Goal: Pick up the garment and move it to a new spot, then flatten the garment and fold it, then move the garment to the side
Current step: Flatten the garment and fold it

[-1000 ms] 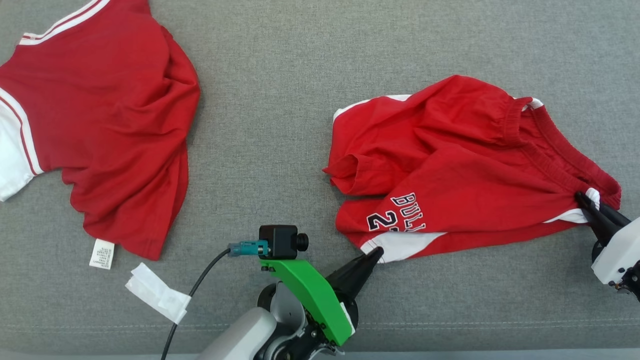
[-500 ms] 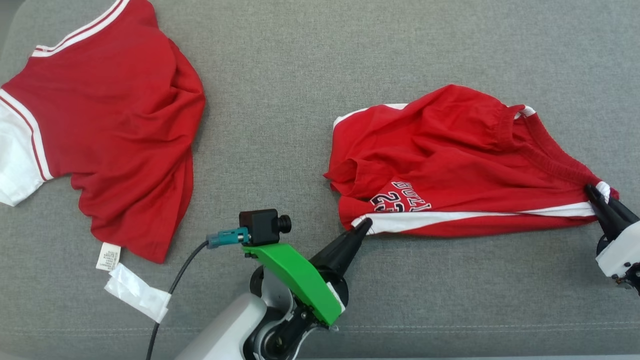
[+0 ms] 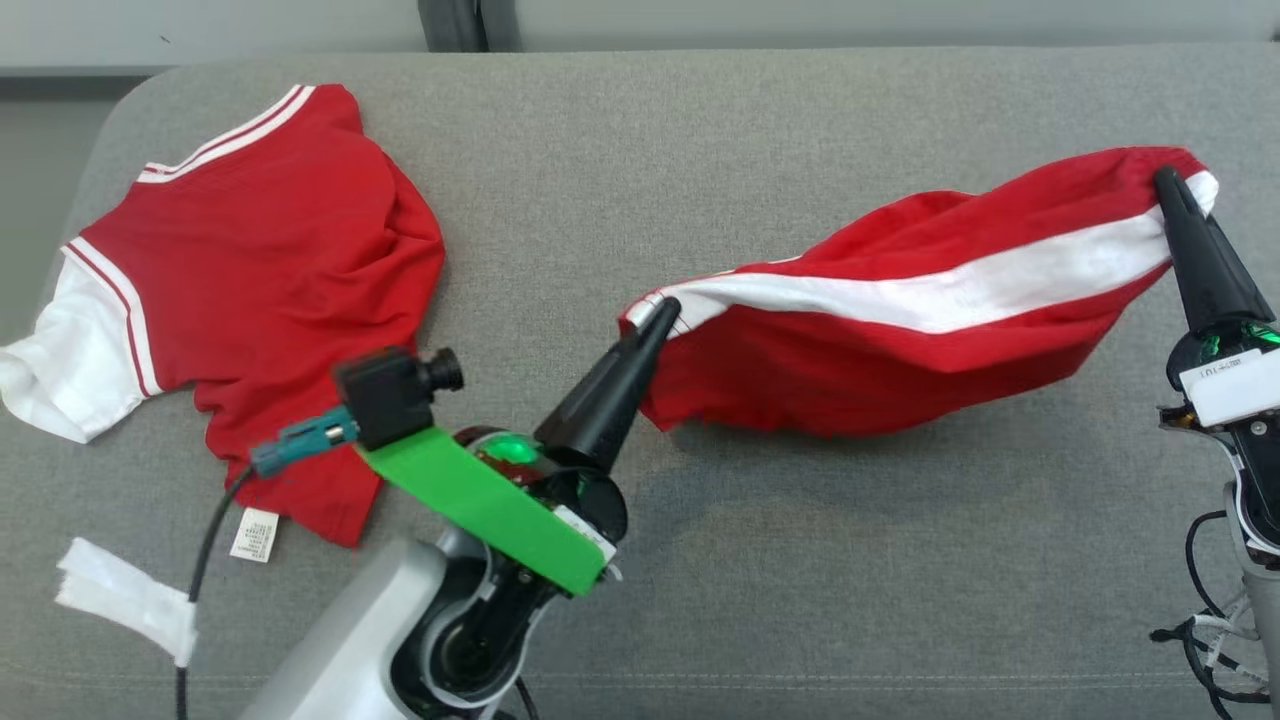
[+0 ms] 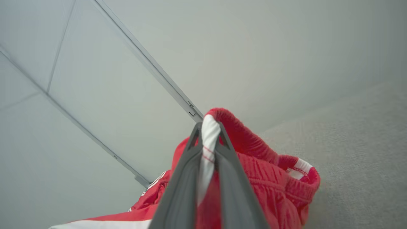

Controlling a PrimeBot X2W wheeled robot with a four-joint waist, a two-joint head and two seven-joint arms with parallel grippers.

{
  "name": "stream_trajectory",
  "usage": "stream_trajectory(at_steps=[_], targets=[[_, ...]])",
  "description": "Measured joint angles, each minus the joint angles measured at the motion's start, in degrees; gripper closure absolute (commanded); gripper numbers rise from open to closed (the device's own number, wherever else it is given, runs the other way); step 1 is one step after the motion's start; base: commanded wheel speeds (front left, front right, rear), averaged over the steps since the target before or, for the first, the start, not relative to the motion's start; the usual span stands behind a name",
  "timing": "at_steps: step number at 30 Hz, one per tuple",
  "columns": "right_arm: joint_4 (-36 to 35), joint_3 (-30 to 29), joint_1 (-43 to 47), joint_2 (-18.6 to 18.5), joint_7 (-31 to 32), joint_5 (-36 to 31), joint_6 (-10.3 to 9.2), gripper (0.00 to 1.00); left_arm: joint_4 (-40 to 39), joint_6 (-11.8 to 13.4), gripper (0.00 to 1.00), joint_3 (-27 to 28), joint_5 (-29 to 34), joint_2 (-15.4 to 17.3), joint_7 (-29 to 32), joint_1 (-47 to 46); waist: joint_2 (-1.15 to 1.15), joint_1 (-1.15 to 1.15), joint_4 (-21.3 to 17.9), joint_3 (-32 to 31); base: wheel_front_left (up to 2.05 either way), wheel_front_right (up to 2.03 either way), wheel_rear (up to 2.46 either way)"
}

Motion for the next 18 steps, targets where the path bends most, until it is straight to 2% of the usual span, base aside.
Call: stream_trajectory(at_steps=[9,16,18], targets=[[-13.1,-1.5,0.1,0.9,-1.3,4.1,0.01,1.00,-13.3,4.5,1.00,8.0,0.9,7.7,-2.3,2.2,0.00,0.00,-0.9,-4.3,0.00,0.00,0.00],[-24.7,-2.8,3.0,1.1,-0.6,8.0,-0.10,1.00,-25.6,7.5,1.00,9.0,0.7,10.4,-1.0,4.6,0.00,0.00,-3.8,-5.3,0.00,0.00,0.00],[-28.8,-2.7,4.6,1.6,0.3,9.7,-1.08,1.00,-29.6,8.7,1.00,8.8,0.5,10.6,-0.2,5.3,0.00,0.00,-4.6,-5.2,0.00,0.00,0.00]])
